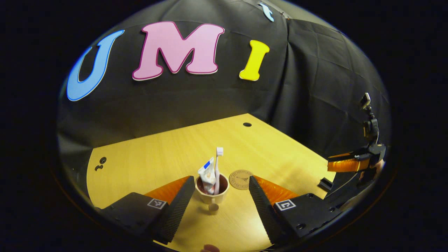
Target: Put the toothbrush and toothpaste on the desktop into the cup, then pick up the cup and place it on the coaster on the desktop.
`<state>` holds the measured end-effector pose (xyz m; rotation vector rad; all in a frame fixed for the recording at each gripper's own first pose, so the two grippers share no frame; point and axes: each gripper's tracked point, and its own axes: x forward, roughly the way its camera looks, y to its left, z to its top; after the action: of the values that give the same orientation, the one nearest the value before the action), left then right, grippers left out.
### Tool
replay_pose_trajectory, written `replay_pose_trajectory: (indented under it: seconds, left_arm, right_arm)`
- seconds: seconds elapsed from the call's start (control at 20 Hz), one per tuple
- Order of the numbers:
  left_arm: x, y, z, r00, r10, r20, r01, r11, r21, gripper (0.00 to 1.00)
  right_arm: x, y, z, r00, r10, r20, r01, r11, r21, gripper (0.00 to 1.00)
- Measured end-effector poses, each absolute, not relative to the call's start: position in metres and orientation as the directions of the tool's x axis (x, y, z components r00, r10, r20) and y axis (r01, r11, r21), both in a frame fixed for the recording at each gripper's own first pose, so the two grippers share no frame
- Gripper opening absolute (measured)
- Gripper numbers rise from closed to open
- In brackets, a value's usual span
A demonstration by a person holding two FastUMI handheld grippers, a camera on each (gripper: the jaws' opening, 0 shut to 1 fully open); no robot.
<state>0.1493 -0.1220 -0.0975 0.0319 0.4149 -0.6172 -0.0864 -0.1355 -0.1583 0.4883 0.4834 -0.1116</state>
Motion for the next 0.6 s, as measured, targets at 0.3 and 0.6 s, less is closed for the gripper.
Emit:
replay_pose_trajectory:
  seconds: [0.3, 0.6]
  left_arm:
    - [0.15, -0.122, -0.148, 0.677, -0.524, -0.517, 0.559, 0.823, -0.101, 0.97]
    - [0.165, -0.13, -0.193, 0.646, -0.49, -0.585, 0.55, 0.831, -0.089, 0.97]
  right_arm:
    - [-0.089, -0.142, -0.168, 0.874, 0.011, -0.485, 0.229, 0.872, 0.433, 0.76]
    - [-0.099, -0.155, -0.171, 0.869, -0.013, -0.494, 0.257, 0.866, 0.429, 0.76]
